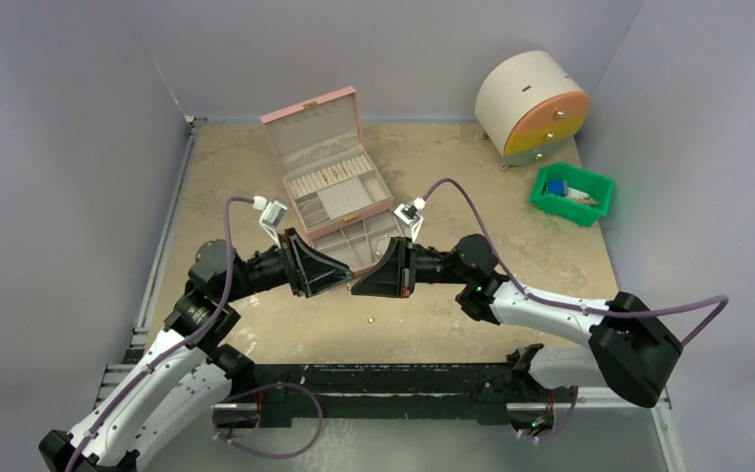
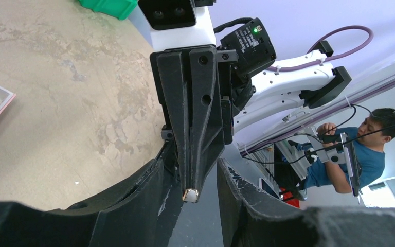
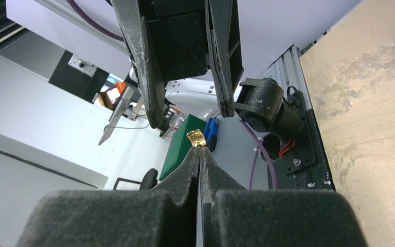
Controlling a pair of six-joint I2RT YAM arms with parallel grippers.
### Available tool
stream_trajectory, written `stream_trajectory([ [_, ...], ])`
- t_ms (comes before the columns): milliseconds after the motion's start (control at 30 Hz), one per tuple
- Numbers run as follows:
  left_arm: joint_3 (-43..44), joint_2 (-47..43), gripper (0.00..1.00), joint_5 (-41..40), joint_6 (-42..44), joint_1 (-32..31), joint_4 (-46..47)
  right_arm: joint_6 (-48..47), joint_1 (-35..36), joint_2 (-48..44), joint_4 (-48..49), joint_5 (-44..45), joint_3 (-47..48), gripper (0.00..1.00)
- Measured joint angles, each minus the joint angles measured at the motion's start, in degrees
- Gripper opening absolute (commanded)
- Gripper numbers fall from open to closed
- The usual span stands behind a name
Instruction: Organize the mixed jewelry
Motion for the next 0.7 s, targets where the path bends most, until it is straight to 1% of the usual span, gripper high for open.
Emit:
stream_trajectory([
  [333, 0.00, -0.59, 0.43, 0.20, 0.33, 0.00, -1.66, 0.61, -0.02, -0.04, -0.02, 0.96, 0.00, 0.00],
  [700, 0.04, -0.63, 0.40, 0.85, 4.15, 0.00, -7.17, 1.77, -0.26, 0.42, 0.20, 2.23, 0.00, 0.00],
])
